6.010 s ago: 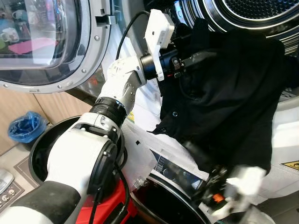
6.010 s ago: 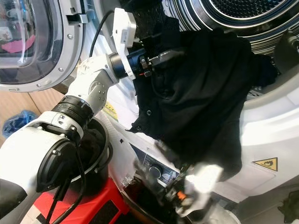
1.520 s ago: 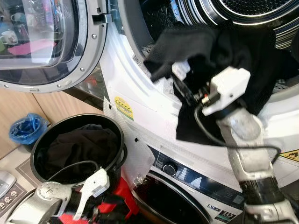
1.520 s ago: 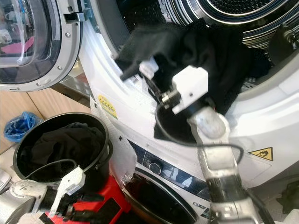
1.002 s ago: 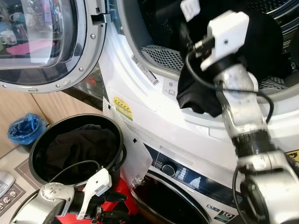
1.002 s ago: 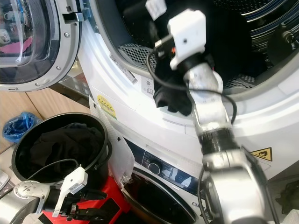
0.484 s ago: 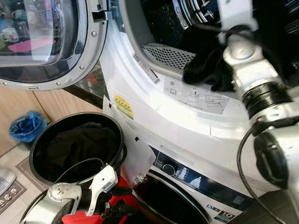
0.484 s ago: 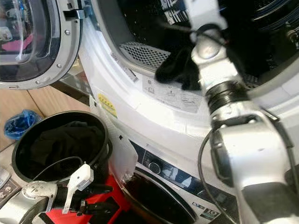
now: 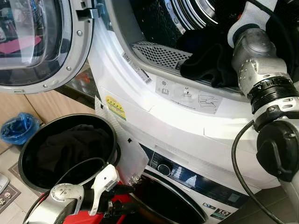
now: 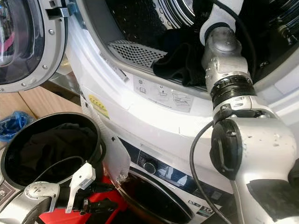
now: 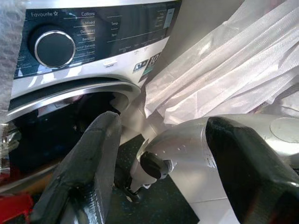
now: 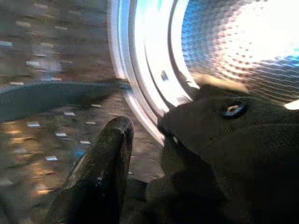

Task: Clothes washing

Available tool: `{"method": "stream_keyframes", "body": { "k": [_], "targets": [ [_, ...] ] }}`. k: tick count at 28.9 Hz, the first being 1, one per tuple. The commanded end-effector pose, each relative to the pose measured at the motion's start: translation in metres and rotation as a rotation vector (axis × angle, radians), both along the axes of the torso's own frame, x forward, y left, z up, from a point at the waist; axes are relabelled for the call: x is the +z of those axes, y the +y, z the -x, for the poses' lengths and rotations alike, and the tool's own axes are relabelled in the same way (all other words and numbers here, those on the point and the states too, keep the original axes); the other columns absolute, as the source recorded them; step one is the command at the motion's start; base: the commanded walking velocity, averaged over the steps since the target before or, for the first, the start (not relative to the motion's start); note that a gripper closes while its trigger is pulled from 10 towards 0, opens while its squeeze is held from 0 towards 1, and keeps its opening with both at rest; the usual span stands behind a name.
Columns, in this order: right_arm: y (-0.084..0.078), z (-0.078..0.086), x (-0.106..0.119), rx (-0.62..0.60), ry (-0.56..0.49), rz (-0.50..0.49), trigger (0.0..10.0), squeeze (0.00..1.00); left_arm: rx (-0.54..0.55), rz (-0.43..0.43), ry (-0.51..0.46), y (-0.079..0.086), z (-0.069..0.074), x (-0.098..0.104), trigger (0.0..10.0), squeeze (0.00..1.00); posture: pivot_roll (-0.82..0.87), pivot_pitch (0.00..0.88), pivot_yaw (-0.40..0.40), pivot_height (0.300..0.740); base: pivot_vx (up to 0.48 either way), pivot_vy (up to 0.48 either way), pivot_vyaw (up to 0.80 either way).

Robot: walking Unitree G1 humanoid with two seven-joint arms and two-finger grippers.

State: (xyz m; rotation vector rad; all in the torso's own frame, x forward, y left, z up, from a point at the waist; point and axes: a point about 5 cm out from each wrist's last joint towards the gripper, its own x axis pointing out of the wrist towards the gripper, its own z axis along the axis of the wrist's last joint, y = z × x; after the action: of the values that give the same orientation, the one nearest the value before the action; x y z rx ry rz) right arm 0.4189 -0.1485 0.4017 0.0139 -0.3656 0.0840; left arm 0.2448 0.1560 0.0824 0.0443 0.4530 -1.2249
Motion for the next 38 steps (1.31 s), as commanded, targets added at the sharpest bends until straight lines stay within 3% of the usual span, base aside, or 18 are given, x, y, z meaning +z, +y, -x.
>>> {"method": "stream_keyframes", "body": {
  "k": [1, 2, 9, 18, 22, 26, 27, 30, 33, 38],
  "targets": [
    [0.003, 0.004, 0.009, 0.071, -0.075, 0.008, 10.0, 0.00, -0.005, 0.013, 0.016, -0.001, 0.003, -0.001, 10.0, 0.00, 0.10, 0.128, -0.049, 0.740, 0.000, 0.000, 0.00],
    [0.003, 0.006, 0.009, 0.145, -0.097, -0.040, 10.0, 0.00, -0.006, 0.020, 0.018, -0.001, 0.004, 0.000, 10.0, 0.00, 0.09, 0.138, -0.046, 0.740, 0.000, 0.000, 0.00],
    [-0.016, 0.014, 0.014, 0.210, -0.179, -0.098, 10.0, 0.00, -0.020, 0.031, 0.030, -0.003, 0.007, 0.000, 10.0, 0.00, 0.09, 0.143, -0.041, 0.740, 0.000, 0.000, 0.00],
    [-0.066, 0.061, 0.006, 0.299, -0.436, -0.181, 10.0, 0.00, -0.040, 0.042, 0.046, -0.006, 0.010, 0.000, 10.0, 0.00, 0.07, 0.148, -0.033, 0.740, 0.000, 0.000, 0.00],
    [-0.082, 0.075, -0.006, 0.259, -0.447, -0.186, 10.0, 0.00, -0.047, 0.037, 0.048, -0.006, 0.010, 0.000, 10.0, 0.00, 0.06, 0.145, -0.027, 0.740, 0.000, 0.000, 0.00],
    [-0.088, 0.089, -0.011, 0.269, -0.483, -0.213, 10.0, 0.00, -0.053, 0.035, 0.049, -0.006, 0.010, 0.000, 10.0, 0.00, 0.06, 0.140, -0.027, 0.740, 0.000, 0.000, 0.00],
    [-0.087, 0.101, -0.012, 0.333, -0.538, -0.216, 10.0, 0.00, -0.055, 0.038, 0.051, -0.006, 0.011, 0.001, 10.0, 0.00, 0.06, 0.139, -0.030, 0.740, 0.000, 0.000, 0.00],
    [-0.083, 0.115, -0.019, 0.400, -0.576, -0.207, 10.0, 0.00, -0.058, 0.039, 0.055, -0.006, 0.011, 0.001, 10.0, 0.00, 0.06, 0.138, -0.029, 0.740, 0.000, 0.000, 0.00],
    [-0.078, 0.119, -0.033, 0.418, -0.515, -0.167, 10.0, 0.00, -0.059, 0.040, 0.058, -0.006, 0.012, 0.001, 10.0, 0.00, 0.06, 0.137, -0.028, 0.740, 0.000, 0.000, 0.00],
    [-0.081, 0.110, -0.056, 0.243, -0.330, 0.054, 10.0, 0.00, -0.058, 0.039, 0.052, -0.006, 0.010, 0.001, 10.0, 0.00, 0.05, 0.136, -0.025, 0.740, 0.000, 0.000, 0.00]
  ]
}}
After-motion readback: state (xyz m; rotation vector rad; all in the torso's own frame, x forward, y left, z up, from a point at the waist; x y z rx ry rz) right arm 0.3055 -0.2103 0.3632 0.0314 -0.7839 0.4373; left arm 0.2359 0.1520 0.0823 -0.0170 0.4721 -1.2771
